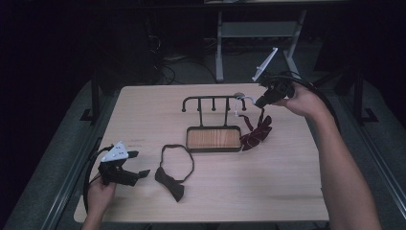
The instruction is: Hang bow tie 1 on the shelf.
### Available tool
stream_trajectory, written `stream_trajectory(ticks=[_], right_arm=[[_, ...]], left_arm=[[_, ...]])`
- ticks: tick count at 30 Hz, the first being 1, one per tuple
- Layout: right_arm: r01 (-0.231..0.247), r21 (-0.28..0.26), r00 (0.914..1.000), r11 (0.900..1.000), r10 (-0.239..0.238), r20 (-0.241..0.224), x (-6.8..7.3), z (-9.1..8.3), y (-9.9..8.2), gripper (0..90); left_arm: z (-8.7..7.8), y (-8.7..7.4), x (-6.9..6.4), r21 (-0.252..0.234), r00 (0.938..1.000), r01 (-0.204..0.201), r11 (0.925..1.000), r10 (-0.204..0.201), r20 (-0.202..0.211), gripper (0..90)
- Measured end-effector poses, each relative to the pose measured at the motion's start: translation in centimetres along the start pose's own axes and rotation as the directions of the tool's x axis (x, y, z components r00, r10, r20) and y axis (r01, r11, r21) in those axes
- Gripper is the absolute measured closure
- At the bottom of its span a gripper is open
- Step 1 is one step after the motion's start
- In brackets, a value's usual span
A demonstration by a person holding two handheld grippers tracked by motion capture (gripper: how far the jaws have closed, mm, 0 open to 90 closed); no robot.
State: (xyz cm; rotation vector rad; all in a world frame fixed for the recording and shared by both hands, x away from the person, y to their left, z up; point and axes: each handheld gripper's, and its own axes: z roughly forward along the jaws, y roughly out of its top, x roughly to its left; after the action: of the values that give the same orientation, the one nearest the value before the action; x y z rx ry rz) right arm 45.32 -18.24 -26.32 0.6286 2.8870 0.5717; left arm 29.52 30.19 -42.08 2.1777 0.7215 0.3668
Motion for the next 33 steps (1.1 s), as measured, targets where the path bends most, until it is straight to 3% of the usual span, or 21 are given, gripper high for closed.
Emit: stream_trajectory(ticks=[25, 33], right_arm=[[-0.010, 0.026, 0.9998, 0.9996, 0.011, -0.018, -0.1, 1.3, -0.5, 83.1], [-0.012, 0.009, 0.9994, 0.9999, 0.013, -0.033, 0.0, 1.2, -1.1, 82.8]], left_arm=[[-0.2, 0.0, 0.0, -0.005, 1.0000, 0.003, 1.0000, -0.003, -0.003, 14.8], [-0.2, 0.0, 0.0, -0.004, 1.0000, 0.001, 1.0000, -0.001, -0.004, 14.7]])
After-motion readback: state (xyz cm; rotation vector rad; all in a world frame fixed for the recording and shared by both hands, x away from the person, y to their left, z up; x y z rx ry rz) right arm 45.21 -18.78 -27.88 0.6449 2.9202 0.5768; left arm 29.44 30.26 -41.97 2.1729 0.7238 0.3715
